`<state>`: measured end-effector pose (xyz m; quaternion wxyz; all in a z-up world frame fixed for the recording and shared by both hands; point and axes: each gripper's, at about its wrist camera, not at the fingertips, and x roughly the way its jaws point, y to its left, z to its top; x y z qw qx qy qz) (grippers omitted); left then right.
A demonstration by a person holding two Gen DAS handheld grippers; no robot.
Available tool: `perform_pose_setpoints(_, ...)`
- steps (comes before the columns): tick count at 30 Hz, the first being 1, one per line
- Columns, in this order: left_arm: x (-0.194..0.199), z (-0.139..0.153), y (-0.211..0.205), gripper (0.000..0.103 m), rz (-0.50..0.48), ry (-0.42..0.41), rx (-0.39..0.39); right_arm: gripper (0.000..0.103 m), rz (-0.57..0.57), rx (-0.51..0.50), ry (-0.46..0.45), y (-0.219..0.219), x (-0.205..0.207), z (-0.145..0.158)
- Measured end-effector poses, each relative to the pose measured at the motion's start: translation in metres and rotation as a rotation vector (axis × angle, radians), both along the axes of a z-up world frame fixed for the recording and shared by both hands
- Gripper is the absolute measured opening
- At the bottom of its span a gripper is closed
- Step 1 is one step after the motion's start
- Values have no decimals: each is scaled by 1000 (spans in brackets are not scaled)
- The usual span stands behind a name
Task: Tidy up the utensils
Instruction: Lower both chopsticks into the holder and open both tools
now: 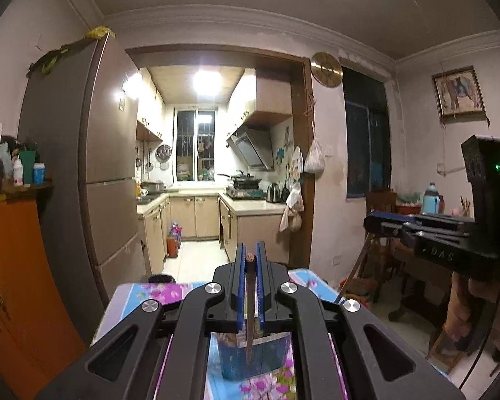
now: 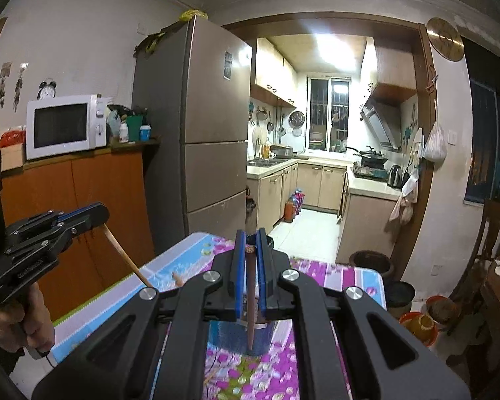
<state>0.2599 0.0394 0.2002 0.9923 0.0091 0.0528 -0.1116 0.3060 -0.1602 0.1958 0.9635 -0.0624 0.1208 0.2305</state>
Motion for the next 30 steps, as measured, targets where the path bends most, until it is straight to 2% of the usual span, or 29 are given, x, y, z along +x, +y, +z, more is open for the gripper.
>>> perform_pose_setpoints(6,30,26,-13,7,15,-33,13,5,-16,7,-13,7,34,25)
perform_pose_setpoints(9,46,26,-16,7,25,-36,15,5,-20,14,-6,11,51,28)
perform_pose_setpoints(17,92,-7,-17,7,31,37,20,5,-22,10,46,20,86,3)
perform_pose_setpoints(30,123,-41,-2,7,45,102,0,5,-25,-1,124,29,114,-36)
